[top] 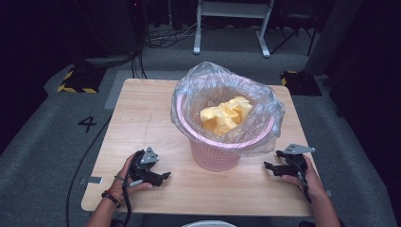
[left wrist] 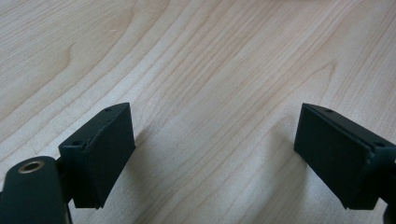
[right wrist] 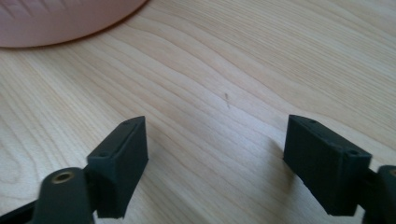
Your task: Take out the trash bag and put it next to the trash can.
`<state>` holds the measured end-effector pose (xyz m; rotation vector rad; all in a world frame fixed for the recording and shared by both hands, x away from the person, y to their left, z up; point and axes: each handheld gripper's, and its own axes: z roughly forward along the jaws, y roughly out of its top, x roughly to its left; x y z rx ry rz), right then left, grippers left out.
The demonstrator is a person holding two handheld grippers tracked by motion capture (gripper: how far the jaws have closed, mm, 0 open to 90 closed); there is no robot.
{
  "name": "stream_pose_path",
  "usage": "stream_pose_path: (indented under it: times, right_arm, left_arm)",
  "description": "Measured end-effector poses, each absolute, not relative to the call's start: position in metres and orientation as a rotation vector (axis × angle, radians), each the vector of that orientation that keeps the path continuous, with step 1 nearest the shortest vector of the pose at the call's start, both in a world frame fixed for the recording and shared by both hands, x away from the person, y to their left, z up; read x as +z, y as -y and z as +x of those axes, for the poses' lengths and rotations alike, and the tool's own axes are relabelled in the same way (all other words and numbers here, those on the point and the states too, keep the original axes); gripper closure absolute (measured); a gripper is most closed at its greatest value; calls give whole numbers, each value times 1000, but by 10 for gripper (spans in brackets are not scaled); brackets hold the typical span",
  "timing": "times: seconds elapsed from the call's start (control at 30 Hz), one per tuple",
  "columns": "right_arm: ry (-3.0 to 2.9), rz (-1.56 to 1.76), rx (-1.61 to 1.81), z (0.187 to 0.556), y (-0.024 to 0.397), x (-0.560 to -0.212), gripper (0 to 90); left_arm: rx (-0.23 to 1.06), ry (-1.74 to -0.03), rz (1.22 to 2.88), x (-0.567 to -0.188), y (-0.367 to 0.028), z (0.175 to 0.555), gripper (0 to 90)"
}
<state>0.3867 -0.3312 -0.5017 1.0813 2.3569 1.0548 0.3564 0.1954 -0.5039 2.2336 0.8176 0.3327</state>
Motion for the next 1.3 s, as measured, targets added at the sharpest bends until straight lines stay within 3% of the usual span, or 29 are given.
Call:
stream_pose_path:
  times: [0.53, 1.3]
  right_arm:
    - [-2270, 994, 1183, 383, 323, -481, 242]
    - [-2085, 882, 1260, 374, 315, -436, 291]
  left_arm:
    - [364, -827, 2175, -502, -194, 382, 199]
    - [491, -722, 1978, -445, -189, 374, 224]
